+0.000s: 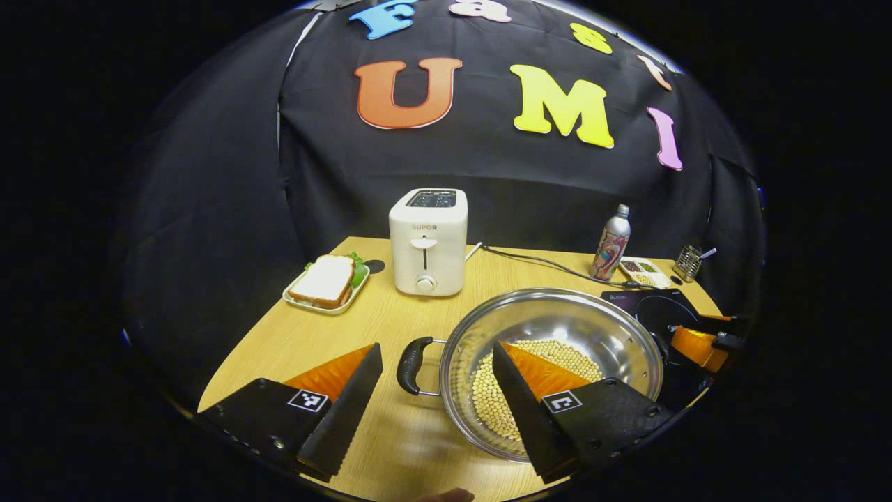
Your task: First push the handle of the pot to place it horizontally, then grasp the pot with both hands and set it on the induction cooktop.
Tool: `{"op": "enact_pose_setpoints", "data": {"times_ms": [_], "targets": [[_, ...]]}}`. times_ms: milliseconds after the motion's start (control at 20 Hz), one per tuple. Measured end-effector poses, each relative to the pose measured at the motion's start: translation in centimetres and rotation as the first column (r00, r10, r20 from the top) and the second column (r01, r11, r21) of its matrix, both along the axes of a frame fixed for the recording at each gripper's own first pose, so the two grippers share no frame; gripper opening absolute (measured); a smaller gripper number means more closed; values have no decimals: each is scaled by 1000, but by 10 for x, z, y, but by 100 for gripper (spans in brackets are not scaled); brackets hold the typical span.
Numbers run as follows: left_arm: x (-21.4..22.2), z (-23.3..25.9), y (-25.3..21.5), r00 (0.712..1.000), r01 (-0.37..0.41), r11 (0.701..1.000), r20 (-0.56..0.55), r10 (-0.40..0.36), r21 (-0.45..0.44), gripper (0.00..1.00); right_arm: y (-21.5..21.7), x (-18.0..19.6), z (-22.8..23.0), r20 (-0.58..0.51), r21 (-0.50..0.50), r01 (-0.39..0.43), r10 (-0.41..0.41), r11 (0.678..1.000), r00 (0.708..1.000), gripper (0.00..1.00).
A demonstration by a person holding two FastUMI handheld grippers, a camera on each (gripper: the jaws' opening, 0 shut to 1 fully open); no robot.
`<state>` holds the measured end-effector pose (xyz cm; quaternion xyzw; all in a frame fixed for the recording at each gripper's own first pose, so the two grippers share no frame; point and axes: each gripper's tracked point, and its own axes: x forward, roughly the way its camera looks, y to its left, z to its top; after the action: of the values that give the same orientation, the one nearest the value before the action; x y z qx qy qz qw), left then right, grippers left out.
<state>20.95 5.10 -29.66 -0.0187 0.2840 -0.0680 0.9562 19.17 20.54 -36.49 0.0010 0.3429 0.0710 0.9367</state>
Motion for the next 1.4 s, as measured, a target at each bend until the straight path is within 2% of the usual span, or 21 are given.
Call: {"op": "enact_pose_setpoints", "data": {"times_ms": [200, 350, 400, 450, 500, 550, 800, 850, 900, 1100, 1250, 1300, 1350, 1400], "targets": [[15, -33, 8, 998, 10, 996, -64, -4, 84, 95, 8, 6, -20, -43, 10, 0, 0, 1000, 999, 100], [24, -49, 14, 996, 9, 990, -89, 4, 142, 93, 21, 5, -31, -78, 47, -17, 21, 999, 997, 89], [26, -52, 14, 996, 17, 987, -92, -2, 158, 89, 22, 2, -37, -101, 52, -11, 17, 999, 995, 90], [29, -53, 10, 995, 32, 987, -94, -17, 158, 87, 21, 8, -32, -72, 45, 1, 2, 999, 997, 77], [30, -55, 8, 995, 37, 986, -98, -22, 163, 77, 21, 8, -30, -72, 40, 2, 1, 999, 997, 81], [30, -60, 6, 993, 48, 985, -115, -29, 166, 72, 23, 7, -34, -78, 34, 8, -5, 999, 997, 70], [28, -60, 6, 991, 54, 983, -131, -30, 178, 70, 25, 9, -36, -90, 26, -59, 61, 998, 994, 71], [28, -61, 7, 991, 55, 982, -133, -31, 182, 69, 25, 9, -37, -97, 20, -66, 67, 998, 993, 68], [27, -61, 8, 990, 57, 982, -139, -32, 181, 67, 24, 9, -37, -103, 7, -80, 80, 997, 991, 71], [26, -61, 8, 988, 66, 979, -153, -36, 191, 67, 25, 11, -38, -112, 15, -74, 75, 997, 991, 71], [26, -60, 9, 985, 63, 981, -168, -32, 185, 67, 24, 11, -37, -122, -22, -102, 99, 994, 988, 68], [22, -60, 10, 983, 55, 982, -181, -22, 182, 74, 26, 12, -37, -122, -15, -101, 98, 995, 988, 67], [20, -58, 10, 983, 54, 982, -183, -20, 184, 65, 25, 12, -37, -121, -3, -89, 88, 996, 989, 67], [19, -56, 10, 983, 46, 983, -182, -13, 178, 65, 24, 11, -37, -130, 2, -80, 79, 997, 988, 63]]}}
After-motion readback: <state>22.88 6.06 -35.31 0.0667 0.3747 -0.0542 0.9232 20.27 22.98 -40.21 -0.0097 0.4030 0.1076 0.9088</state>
